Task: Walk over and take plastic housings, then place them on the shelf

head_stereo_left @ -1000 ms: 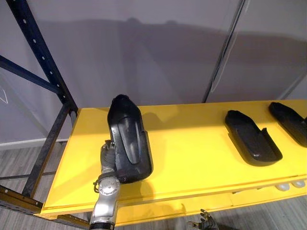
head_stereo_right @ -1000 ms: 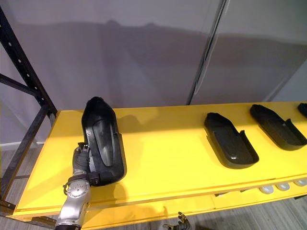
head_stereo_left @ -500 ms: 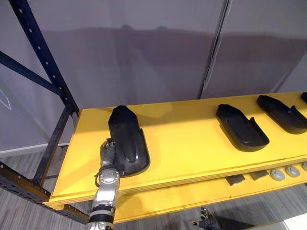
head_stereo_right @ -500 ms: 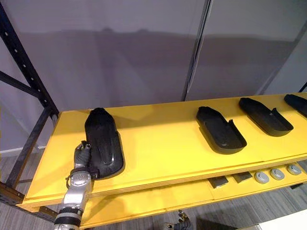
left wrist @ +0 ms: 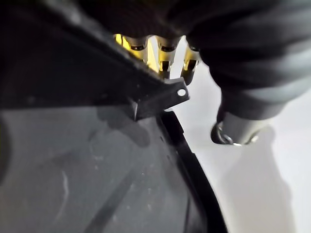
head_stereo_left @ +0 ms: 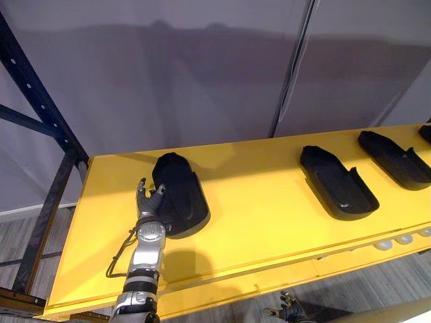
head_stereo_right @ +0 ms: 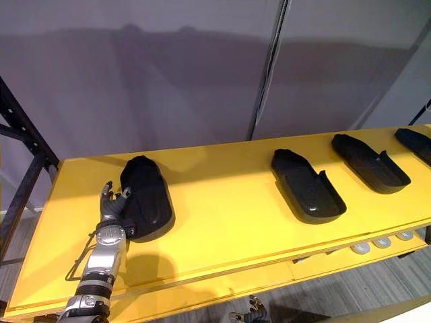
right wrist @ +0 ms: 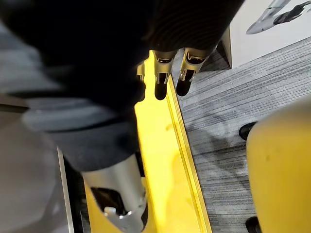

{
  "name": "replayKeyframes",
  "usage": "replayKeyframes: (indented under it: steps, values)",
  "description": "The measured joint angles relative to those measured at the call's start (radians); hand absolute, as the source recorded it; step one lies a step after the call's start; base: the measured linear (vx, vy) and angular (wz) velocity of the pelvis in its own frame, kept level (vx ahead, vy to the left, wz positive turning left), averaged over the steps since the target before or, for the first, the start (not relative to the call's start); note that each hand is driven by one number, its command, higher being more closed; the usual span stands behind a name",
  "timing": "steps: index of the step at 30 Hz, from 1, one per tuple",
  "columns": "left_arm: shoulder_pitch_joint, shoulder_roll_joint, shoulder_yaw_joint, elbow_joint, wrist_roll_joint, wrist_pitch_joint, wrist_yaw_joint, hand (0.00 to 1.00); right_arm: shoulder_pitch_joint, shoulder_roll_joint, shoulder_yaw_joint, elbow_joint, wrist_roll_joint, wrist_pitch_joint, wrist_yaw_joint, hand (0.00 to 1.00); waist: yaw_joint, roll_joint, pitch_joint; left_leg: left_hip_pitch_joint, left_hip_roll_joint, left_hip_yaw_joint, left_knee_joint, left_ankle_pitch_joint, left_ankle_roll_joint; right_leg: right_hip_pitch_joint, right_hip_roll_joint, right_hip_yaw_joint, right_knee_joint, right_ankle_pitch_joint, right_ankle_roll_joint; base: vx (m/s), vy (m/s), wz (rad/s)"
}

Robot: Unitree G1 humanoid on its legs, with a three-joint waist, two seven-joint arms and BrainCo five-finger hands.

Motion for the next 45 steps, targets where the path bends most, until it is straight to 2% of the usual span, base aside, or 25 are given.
replayKeyframes:
  steps: [3, 8, 12, 14, 15, 18, 20, 23, 29, 35, 36, 40, 45]
  values:
    - [0.003, -0.001, -0.001, -0.052, 0.0, -0.001, 0.005, 0.0, 0.0, 0.0, 0.0, -0.002, 0.0, 0.0, 0.0, 0.0, 0.0, -0.012, 0.013, 0.0, 0.0, -0.002, -0.002, -0.001, -0.001, -0.005, -0.001, -0.004, 0.0, 0.0, 0.0, -0.13, 0.004, 0.01]
    - [0.08, -0.006, -0.038, -0.332, 0.009, -0.014, 0.031, 0.0, 0.003, -0.007, -0.006, -0.001, 0.001, 0.0, 0.0, 0.0, 0.003, -0.011, 0.019, 0.003, -0.003, -0.002, -0.004, -0.004, 0.001, -0.011, -0.006, 0.0, 0.014, 0.0, 0.001, -0.11, 0.019, -0.01]
    - [0.18, -0.022, -0.125, -0.636, 0.075, -0.074, 0.037, 0.0, 0.019, -0.022, -0.005, -0.001, 0.002, -0.005, 0.0, 0.0, 0.027, -0.008, 0.019, 0.002, -0.007, -0.004, -0.004, -0.007, -0.002, -0.011, -0.01, 0.002, 0.017, -0.001, 0.004, -0.05, 0.013, 0.02]
    - [0.228, -0.04, -0.16, -0.734, 0.088, -0.104, 0.035, 0.0, 0.026, -0.031, -0.005, 0.001, 0.001, -0.008, 0.0, 0.0, 0.028, -0.008, 0.019, 0.001, -0.008, -0.007, -0.004, -0.007, -0.001, -0.011, -0.011, 0.002, 0.019, -0.002, 0.006, -0.01, 0.001, 0.04]
    - [0.274, -0.049, -0.199, -0.795, 0.109, -0.126, 0.023, 1.0, 0.038, -0.036, -0.005, 0.01, 0.001, -0.009, 0.0, 0.0, 0.032, -0.008, 0.018, 0.001, -0.007, -0.007, -0.004, -0.006, 0.002, -0.011, -0.011, 0.002, 0.022, -0.004, 0.01, 0.0, 0.0, 0.0]
    - [0.336, -0.054, -0.27, -0.851, 0.12, -0.149, 0.004, 1.0, 0.072, -0.044, -0.004, 0.011, 0.001, -0.009, 0.0, 0.0, 0.039, -0.007, 0.018, -0.001, -0.006, -0.007, -0.004, -0.005, 0.002, -0.012, -0.01, 0.002, 0.032, -0.008, 0.015, 0.0, 0.0, 0.0]
    - [0.419, -0.055, -0.355, -0.879, 0.119, -0.179, -0.043, 1.0, 0.097, -0.046, -0.005, 0.01, 0.001, -0.011, -0.002, 0.0, 0.043, -0.006, 0.018, -0.002, -0.005, -0.004, -0.004, -0.005, 0.002, -0.013, -0.01, 0.003, 0.032, -0.008, 0.015, 0.0, -0.003, -0.02]
    - [0.504, -0.062, -0.431, -0.879, 0.098, -0.194, -0.105, 1.0, 0.101, -0.046, -0.004, 0.009, 0.001, -0.012, -0.003, 0.0, 0.047, -0.005, 0.018, -0.002, 0.003, 0.0, -0.004, -0.006, 0.001, -0.015, -0.008, 0.006, 0.034, -0.008, 0.015, -0.03, -0.008, -0.02]
    - [0.572, -0.071, -0.47, -0.814, 0.062, -0.209, -0.206, 1.0, 0.12, -0.049, 0.002, -0.014, 0.0, -0.014, -0.011, 0.0, 0.063, 0.001, 0.018, -0.003, 0.014, 0.021, -0.004, -0.013, -0.004, -0.03, 0.0, 0.021, 0.05, -0.008, 0.015, -0.05, -0.008, -0.08]
    - [0.547, -0.081, -0.51, -0.657, 0.11, -0.206, -0.226, 1.0, 0.141, -0.048, 0.014, -0.044, -0.005, -0.014, -0.02, 0.0, 0.061, 0.001, 0.004, 0.0, 0.012, 0.028, -0.004, -0.007, -0.001, -0.032, 0.0, 0.022, 0.049, -0.009, 0.017, -0.02, 0.001, -0.03]
    - [0.517, -0.083, -0.512, -0.575, 0.132, -0.193, -0.226, 1.0, 0.141, -0.049, 0.015, -0.044, -0.012, -0.013, -0.02, 0.0, 0.059, 0.001, 0.0, 0.006, 0.011, 0.03, -0.004, -0.006, 0.0, -0.032, 0.0, 0.023, 0.047, -0.009, 0.019, 0.0, 0.0, 0.0]
    - [0.467, -0.082, -0.506, -0.465, 0.161, -0.165, -0.217, 1.0, 0.139, -0.05, 0.019, -0.044, -0.022, -0.013, -0.02, 0.0, 0.058, 0.003, -0.001, 0.012, 0.012, 0.038, -0.004, -0.007, -0.001, -0.03, 0.002, 0.028, 0.041, -0.01, 0.02, -0.02, 0.003, -0.04]
    - [0.445, -0.083, -0.487, -0.385, 0.162, -0.143, -0.216, 1.0, 0.137, -0.058, 0.035, -0.044, -0.022, -0.012, -0.023, 0.0, 0.057, 0.007, -0.004, 0.012, 0.011, 0.043, -0.004, -0.008, -0.003, -0.027, 0.005, 0.029, 0.031, -0.009, 0.02, 0.0, 0.0, 0.0]
